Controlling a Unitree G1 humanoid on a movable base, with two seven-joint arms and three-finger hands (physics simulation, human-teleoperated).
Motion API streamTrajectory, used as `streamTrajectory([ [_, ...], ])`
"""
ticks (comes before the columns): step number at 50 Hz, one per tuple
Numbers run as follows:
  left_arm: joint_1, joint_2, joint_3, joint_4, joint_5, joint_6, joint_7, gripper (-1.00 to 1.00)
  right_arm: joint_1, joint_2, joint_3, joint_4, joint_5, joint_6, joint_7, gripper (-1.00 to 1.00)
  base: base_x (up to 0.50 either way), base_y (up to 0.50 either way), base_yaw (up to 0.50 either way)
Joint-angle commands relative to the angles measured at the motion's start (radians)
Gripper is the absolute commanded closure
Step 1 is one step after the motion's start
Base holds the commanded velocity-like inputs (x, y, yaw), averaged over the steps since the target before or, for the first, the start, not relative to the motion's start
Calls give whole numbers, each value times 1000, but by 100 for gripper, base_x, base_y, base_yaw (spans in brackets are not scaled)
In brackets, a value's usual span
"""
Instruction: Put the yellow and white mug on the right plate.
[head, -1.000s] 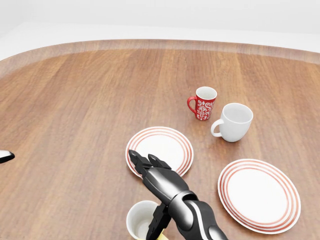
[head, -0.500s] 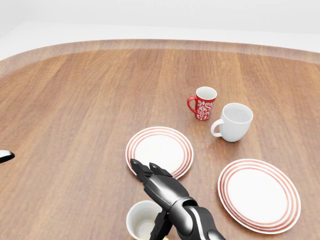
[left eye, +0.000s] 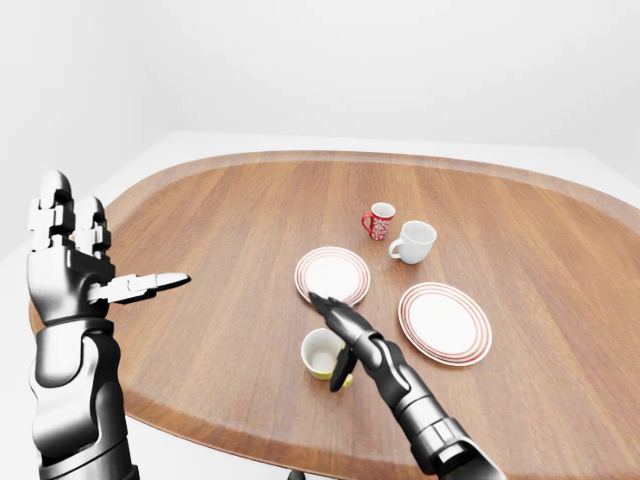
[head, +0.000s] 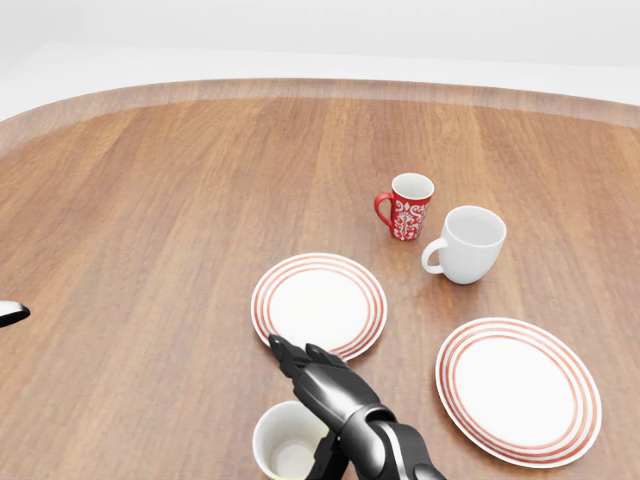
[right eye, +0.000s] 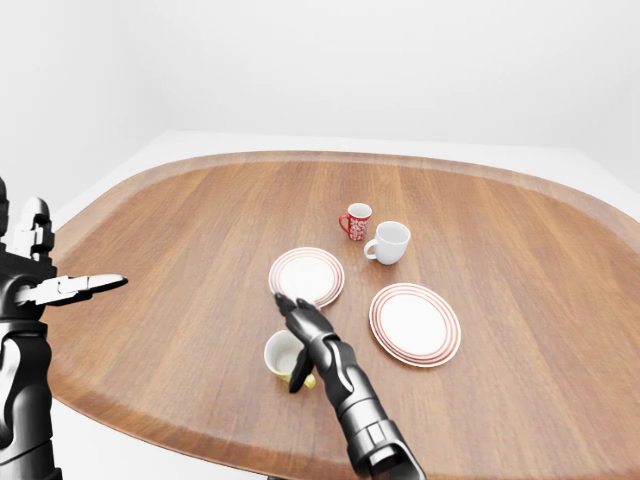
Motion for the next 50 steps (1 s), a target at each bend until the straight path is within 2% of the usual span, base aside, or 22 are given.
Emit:
streamTrajectory([
  [1, -1, 0, 0, 0, 2, 0, 0, -100, -26, -5, -9, 79, 5, 0, -32, -100, 0, 0, 0],
  [50, -2, 0, -1, -1, 4, 0, 0, -100, -66, -7, -17, 183, -1, 0, -63, -96, 0, 0, 0],
])
